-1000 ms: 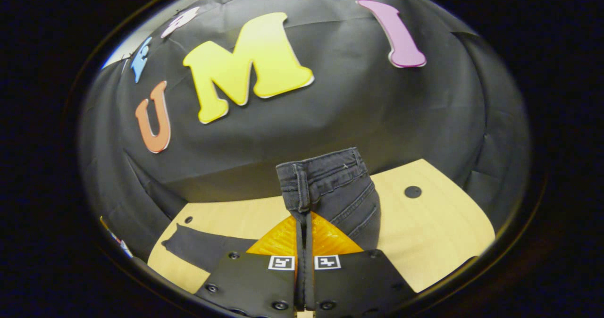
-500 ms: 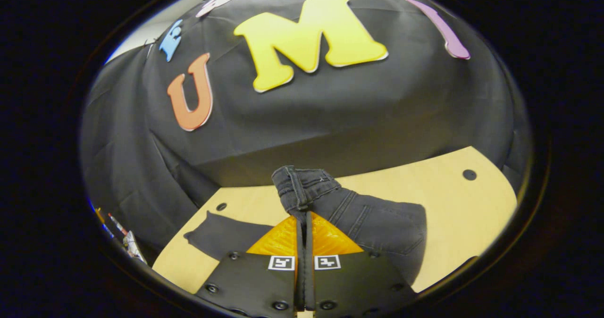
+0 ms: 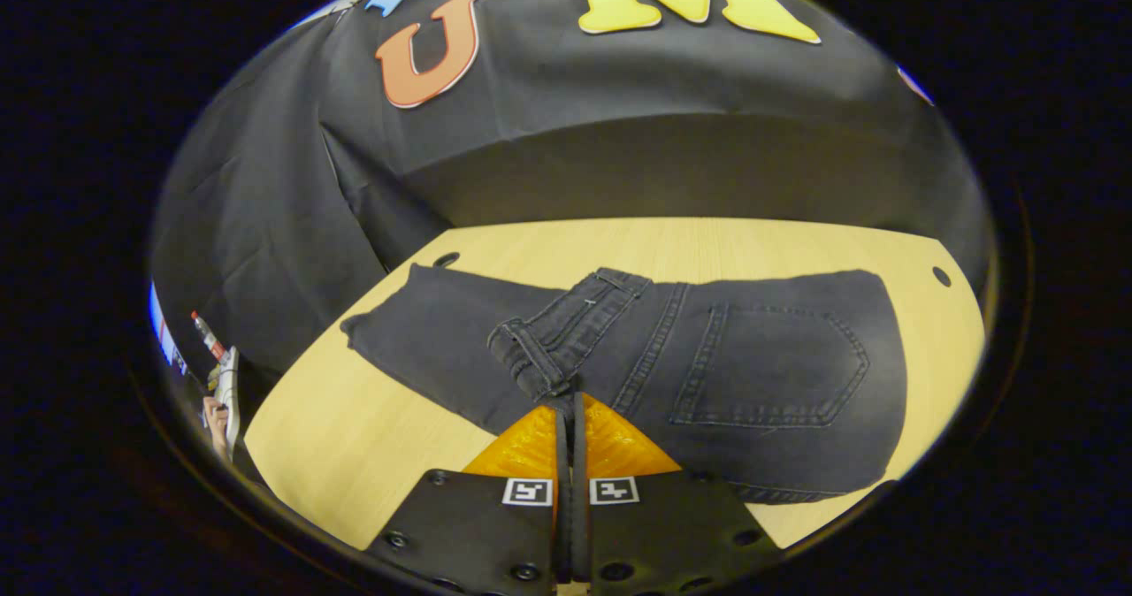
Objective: Grasp the waist and the cuffs of the jeans and fold them to make the two legs overlap; first hold the waist and fold one-third of the jeans toward the cuffs, then hold the cuffs and fold the remaining one-third in the same direction to finish folding.
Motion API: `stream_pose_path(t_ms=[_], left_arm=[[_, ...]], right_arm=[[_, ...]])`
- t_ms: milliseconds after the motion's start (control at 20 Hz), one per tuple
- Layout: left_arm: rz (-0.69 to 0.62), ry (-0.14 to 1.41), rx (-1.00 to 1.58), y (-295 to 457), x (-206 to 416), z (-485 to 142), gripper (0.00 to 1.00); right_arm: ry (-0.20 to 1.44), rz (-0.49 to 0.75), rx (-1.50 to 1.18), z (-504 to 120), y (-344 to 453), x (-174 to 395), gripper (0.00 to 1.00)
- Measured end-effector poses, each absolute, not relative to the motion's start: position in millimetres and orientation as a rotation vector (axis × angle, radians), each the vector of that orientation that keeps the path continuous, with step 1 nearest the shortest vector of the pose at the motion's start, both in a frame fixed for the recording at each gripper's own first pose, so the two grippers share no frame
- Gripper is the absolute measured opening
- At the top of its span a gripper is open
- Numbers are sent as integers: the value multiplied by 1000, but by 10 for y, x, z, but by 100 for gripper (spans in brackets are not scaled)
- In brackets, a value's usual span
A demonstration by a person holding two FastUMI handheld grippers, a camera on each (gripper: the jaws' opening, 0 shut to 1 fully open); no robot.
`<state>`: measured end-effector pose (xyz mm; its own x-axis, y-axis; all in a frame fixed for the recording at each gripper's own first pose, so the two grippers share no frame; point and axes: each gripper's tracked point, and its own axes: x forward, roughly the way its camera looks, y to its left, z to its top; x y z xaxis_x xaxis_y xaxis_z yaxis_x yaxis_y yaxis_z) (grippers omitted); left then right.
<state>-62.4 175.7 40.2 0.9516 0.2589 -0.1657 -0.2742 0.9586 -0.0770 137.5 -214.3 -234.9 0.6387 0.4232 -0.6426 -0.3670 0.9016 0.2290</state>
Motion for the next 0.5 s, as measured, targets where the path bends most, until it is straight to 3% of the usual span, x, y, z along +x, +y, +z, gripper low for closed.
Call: stream_pose_path(t_ms=[50, 100, 200, 250, 300, 350, 500], left_arm=[[268, 153, -100, 1753, -628, 407, 94], [263, 151, -100, 1744, -613, 408, 100], [253, 146, -98, 1724, -598, 420, 100], [247, 145, -99, 1711, -596, 426, 94], [238, 146, -104, 1694, -586, 416, 94], [230, 149, -111, 1670, -565, 408, 100], [221, 152, -119, 1645, -532, 402, 100]], right_arm=[[748, 451, 65, -2343, -2148, 1371, 1], [741, 450, 49, -2323, -2157, 1378, 1], [738, 462, 31, -2333, -2168, 1370, 0], [748, 477, 39, -2365, -2166, 1385, 8], [748, 478, 41, -2333, -2211, 1427, 19], [743, 479, 40, -2311, -2218, 1427, 20], [718, 477, 26, -2234, -2200, 1422, 25]])
